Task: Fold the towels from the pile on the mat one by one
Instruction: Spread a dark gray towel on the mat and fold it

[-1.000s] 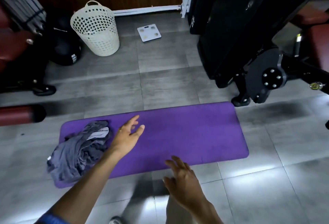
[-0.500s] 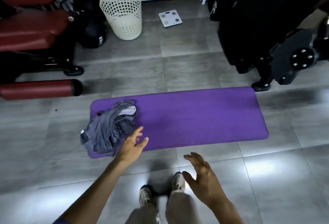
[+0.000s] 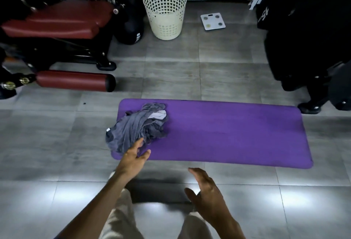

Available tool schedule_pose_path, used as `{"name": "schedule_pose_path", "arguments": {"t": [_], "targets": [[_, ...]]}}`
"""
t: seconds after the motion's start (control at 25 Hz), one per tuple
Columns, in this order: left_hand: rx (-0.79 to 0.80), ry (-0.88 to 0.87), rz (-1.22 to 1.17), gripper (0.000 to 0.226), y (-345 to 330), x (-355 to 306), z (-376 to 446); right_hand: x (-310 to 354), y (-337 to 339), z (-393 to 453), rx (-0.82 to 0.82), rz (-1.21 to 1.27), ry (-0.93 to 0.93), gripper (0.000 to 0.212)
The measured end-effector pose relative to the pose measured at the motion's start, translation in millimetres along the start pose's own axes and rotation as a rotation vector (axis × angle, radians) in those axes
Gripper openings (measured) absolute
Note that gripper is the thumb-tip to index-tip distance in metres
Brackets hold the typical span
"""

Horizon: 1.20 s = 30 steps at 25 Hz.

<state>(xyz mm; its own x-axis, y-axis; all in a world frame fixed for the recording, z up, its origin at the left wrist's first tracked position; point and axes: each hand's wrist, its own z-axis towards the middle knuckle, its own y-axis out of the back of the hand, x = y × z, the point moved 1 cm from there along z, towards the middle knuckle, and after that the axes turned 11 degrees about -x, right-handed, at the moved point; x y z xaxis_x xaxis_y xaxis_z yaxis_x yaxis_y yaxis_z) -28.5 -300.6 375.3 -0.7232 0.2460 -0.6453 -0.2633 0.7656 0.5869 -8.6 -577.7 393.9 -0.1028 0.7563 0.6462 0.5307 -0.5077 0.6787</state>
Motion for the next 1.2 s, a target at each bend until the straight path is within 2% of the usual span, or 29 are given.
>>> {"name": "schedule_pose_path", "arguments": {"t": [0.08, 0.28, 0.44, 0.52, 0.6, 0.68, 0.84, 0.96, 1.12, 1.2], "targets": [[-0.02, 0.023, -0.03, 0.061, 40, 30, 29, 30, -35, 18, 0.022, 0.016, -0.036, 0.08], [-0.006, 0.02, -0.036, 0.053, 159, 113, 133, 125, -146, 82, -0.002, 0.03, -0.192, 0.052], [0.059, 0.046, -0.011, 0.056, 193, 152, 203, 160, -220, 140, 0.025, 0.094, -0.326, 0.046], [0.139, 0.036, 0.01, 0.064, 187, 168, 237, 170, -259, 173, 0.005, 0.158, -0.433, 0.042], [0.198, 0.058, 0.019, 0.057, 172, 190, 269, 167, -305, 211, 0.011, 0.189, -0.515, 0.037], [0.181, 0.069, -0.012, 0.047, 147, 220, 300, 150, -355, 253, 0.048, 0.221, -0.567, 0.036], [0.091, 0.148, -0.085, 0.038, 52, 327, 402, 56, -507, 362, 0.042, 0.3, -0.553, 0.043], [0.108, 0.168, -0.116, 0.04, -13, 391, 461, -11, -592, 433, -0.018, 0.4, -0.575, 0.034], [0.136, 0.092, -0.077, 0.023, -51, 440, 512, -48, -644, 490, -0.034, 0.431, -0.6, 0.034], [0.188, 0.1, -0.069, 0.024, -43, 440, 512, -38, -626, 494, 0.133, 0.454, -0.717, 0.028]]}}
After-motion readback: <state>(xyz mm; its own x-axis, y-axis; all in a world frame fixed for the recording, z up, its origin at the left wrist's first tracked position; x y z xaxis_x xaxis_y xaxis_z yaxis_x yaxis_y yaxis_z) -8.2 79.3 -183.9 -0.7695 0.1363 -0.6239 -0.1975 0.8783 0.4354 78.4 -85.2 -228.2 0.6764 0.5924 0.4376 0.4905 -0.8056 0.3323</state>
